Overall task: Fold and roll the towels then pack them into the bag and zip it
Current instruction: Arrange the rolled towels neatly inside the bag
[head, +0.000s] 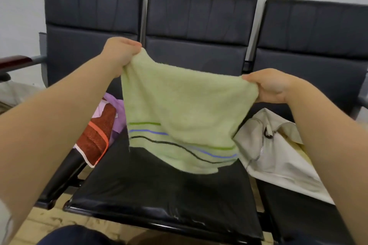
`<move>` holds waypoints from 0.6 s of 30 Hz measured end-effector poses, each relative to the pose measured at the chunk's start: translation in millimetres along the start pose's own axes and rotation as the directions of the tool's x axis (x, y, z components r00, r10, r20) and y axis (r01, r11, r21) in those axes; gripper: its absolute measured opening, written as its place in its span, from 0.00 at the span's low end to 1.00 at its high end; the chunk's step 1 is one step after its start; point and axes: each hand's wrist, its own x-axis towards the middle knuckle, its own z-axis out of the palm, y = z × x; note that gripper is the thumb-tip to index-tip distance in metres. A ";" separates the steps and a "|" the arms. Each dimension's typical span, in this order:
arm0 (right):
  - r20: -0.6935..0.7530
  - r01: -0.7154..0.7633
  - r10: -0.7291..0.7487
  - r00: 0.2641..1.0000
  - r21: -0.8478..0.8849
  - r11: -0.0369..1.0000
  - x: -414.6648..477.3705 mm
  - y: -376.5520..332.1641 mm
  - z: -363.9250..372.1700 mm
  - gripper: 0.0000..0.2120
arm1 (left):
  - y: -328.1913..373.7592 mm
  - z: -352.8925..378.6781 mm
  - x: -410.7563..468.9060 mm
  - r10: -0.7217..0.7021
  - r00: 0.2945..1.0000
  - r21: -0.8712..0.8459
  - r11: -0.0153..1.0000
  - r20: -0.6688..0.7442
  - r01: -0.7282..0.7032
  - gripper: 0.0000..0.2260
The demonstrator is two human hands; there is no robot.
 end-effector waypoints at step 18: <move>-0.584 0.268 -0.363 0.726 -0.246 0.932 -10.8 -13.6 -8.9 0.13 | -6.2 -21.4 2.2 0.046 0.998 0.100 0.994 -0.045 -0.041 0.11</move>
